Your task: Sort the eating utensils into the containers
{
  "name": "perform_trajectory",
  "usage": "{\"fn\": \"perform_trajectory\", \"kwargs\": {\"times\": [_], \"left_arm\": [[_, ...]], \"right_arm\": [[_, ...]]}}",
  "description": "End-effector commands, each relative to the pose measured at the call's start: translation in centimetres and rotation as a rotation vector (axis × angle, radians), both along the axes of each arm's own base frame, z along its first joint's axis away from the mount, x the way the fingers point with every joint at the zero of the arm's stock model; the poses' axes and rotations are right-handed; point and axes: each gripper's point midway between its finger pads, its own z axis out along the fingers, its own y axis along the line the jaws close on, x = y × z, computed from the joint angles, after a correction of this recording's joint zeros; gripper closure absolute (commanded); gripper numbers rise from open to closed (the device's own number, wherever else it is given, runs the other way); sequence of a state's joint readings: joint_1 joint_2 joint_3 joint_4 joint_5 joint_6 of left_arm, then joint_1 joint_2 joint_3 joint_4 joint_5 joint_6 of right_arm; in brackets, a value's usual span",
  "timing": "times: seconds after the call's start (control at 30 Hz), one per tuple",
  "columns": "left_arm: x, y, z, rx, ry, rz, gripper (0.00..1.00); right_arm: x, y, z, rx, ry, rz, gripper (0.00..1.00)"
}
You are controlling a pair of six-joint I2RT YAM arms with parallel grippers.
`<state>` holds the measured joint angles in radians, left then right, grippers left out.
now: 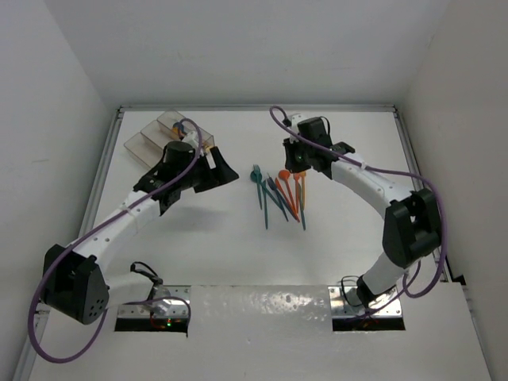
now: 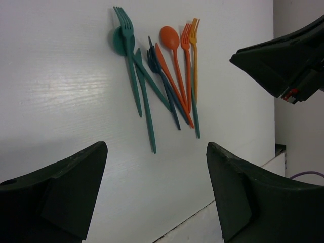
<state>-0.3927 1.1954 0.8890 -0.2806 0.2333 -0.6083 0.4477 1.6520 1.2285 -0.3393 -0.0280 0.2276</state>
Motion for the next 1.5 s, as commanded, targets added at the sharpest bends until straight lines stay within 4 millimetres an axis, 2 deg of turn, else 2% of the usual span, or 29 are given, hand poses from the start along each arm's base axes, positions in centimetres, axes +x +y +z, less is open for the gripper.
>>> {"fn": "perform_trajectory", "kwargs": {"times": [0.0, 0.13, 0.23, 0.33, 0.5, 0.8, 0.9, 1.0, 1.03, 1.1, 1.23, 1.33, 1.37, 1.47], "left_arm": [[1.4, -1.2, 2.4, -0.057, -0.060, -0.023, 0.23], [1.3, -1.0, 1.7, -0.045, -0.041, -0.010, 0.23], [0.9, -0.8, 0.7, -0.034, -0.009, -0.008, 0.23], [0.7, -0.6, 0.3, -0.025, 0.002, -0.004, 0.23], [0.6, -0.3, -0.2, -0.006, 0.014, 0.002, 0.23], [0.4, -0.1, -0.8, 0.001, 0.034, 0.010, 0.23], [0.3, 0.0, -0.9, 0.007, 0.036, 0.013, 0.23], [0.3, 0.0, -0.9, 0.004, 0.040, 0.015, 0.23], [0.3, -0.1, -0.9, 0.002, 0.041, 0.017, 0.23], [0.4, -0.2, -0.8, -0.004, 0.036, 0.014, 0.23], [0.5, -0.7, -0.2, -0.034, 0.020, -0.002, 0.23], [0.7, -1.4, 0.8, -0.075, -0.007, -0.025, 0.23], [0.8, -1.6, 1.0, -0.087, -0.012, -0.032, 0.24], [1.1, -2.4, 2.2, -0.137, -0.044, -0.056, 0.24]], "right_arm": [[-0.4, -0.4, -2.0, -0.038, 0.043, 0.000, 0.82], [-0.4, -1.3, -5.0, -0.099, 0.114, -0.046, 0.66], [-0.3, -1.8, -7.9, -0.146, 0.169, -0.084, 0.65], [-0.1, -2.0, -9.2, -0.162, 0.195, -0.102, 0.65], [-0.2, -1.9, -11.8, -0.179, 0.255, -0.119, 0.71], [-1.1, -2.6, -14.7, -0.233, 0.328, -0.136, 0.74], [-1.7, -3.2, -15.6, -0.263, 0.349, -0.154, 0.79], [-2.1, -3.7, -16.2, -0.286, 0.369, -0.168, 0.90], [-2.1, -3.7, -16.3, -0.286, 0.373, -0.167, 0.96], [-1.7, -3.5, -15.8, -0.282, 0.357, -0.161, 1.00], [0.2, -2.3, -12.8, -0.230, 0.268, -0.127, 1.00], [1.6, -1.6, -9.2, -0.184, 0.172, -0.104, 1.00], [2.2, -1.1, -7.0, -0.152, 0.117, -0.094, 1.00], [2.1, -0.1, -4.1, -0.087, 0.072, -0.054, 1.00]]}}
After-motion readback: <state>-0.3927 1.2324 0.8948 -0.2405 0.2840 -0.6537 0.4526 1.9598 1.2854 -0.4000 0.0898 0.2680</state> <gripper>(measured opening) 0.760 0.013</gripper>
